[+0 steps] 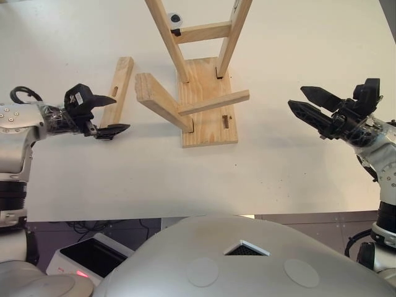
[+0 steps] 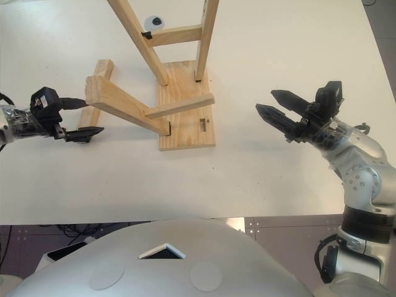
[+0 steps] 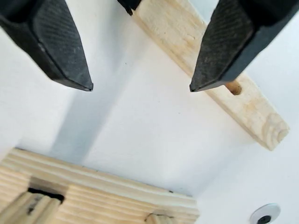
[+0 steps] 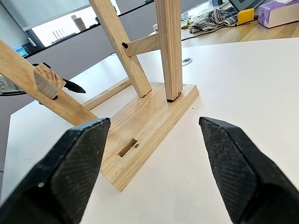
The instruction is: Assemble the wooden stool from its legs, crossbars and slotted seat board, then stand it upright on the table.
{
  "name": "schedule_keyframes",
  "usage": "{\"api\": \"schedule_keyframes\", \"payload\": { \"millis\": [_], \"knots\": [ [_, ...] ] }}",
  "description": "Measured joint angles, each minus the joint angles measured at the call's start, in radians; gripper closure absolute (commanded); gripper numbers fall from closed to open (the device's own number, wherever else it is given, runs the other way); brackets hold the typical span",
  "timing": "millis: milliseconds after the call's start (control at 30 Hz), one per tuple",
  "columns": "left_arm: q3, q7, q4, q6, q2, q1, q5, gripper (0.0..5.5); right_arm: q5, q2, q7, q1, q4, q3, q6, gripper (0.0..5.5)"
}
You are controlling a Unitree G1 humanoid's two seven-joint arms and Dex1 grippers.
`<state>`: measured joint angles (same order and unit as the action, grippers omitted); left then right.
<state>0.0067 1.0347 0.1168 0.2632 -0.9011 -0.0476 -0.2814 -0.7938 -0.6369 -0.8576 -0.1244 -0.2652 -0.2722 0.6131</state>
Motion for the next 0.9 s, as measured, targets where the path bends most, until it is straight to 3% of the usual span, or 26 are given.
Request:
{"api": "schedule_keyframes", "payload": {
  "millis": [167,367,467,667,767,900],
  "knots": [
    [0.057,-0.202,0.098,0.069,0.130,-0.012,0.013,1.67,0.016,0.002,0.009,-0.005,0.000,0.004,-0.011,1.99],
    [0.105,-0.316,0.167,0.081,0.146,-0.015,0.045,1.67,0.017,0.002,0.009,-0.006,0.001,0.004,-0.012,1.99],
    [0.098,-0.310,0.161,0.109,0.162,-0.008,0.045,2.01,0.018,0.002,0.010,-0.006,0.002,0.009,-0.012,1.99],
    [0.096,-0.306,0.154,0.148,0.163,-0.001,0.056,3.42,0.020,0.002,0.010,-0.004,0.006,0.013,-0.012,1.99],
    [0.107,-0.307,0.163,0.140,0.173,-0.017,0.054,3.47,0.020,0.007,0.043,0.020,0.029,0.004,-0.018,1.99],
    [0.255,-0.321,0.169,-0.025,0.232,-0.245,-0.082,3.49,-0.034,0.111,0.238,0.231,0.115,-0.105,-0.062,1.99]
  ]
}}
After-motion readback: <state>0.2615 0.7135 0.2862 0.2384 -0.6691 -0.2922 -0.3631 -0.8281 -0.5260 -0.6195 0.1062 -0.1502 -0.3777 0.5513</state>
